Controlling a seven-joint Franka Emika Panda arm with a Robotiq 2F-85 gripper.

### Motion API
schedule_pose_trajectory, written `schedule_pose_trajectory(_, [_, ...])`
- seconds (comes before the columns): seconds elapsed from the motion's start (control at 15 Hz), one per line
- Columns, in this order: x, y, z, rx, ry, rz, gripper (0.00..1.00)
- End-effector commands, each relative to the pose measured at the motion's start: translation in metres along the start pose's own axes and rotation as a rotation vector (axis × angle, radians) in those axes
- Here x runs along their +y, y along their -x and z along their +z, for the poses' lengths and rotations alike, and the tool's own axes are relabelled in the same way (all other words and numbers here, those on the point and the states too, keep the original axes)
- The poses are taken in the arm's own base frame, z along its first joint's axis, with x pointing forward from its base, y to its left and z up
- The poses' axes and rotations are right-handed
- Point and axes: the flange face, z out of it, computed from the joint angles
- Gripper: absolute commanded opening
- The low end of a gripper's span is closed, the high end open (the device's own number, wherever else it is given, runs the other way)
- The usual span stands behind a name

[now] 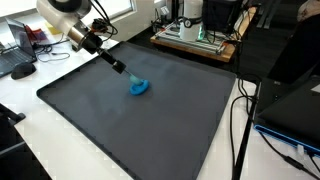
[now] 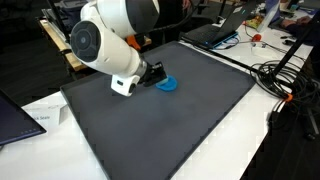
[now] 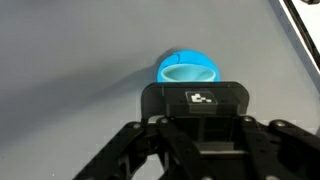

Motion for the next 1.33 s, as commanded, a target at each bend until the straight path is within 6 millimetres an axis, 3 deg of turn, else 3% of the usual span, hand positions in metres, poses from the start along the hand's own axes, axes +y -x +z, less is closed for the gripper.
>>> schedule_pose_trajectory(0.0, [0.028, -0.005, -0.001, 0.033, 0.064, -0.039, 0.22])
schedule_pose_trajectory(0.53, [-0.007, 0.029, -0.026, 0.059, 0.096, -0.113, 0.22])
schedule_pose_trajectory(0.93, [-0.035, 0.057, -0.057, 0.135, 0.111, -0.162, 0.22])
schedule_pose_trajectory(1.27, [-0.062, 0.076, -0.061, 0.173, 0.13, -0.111, 0.22])
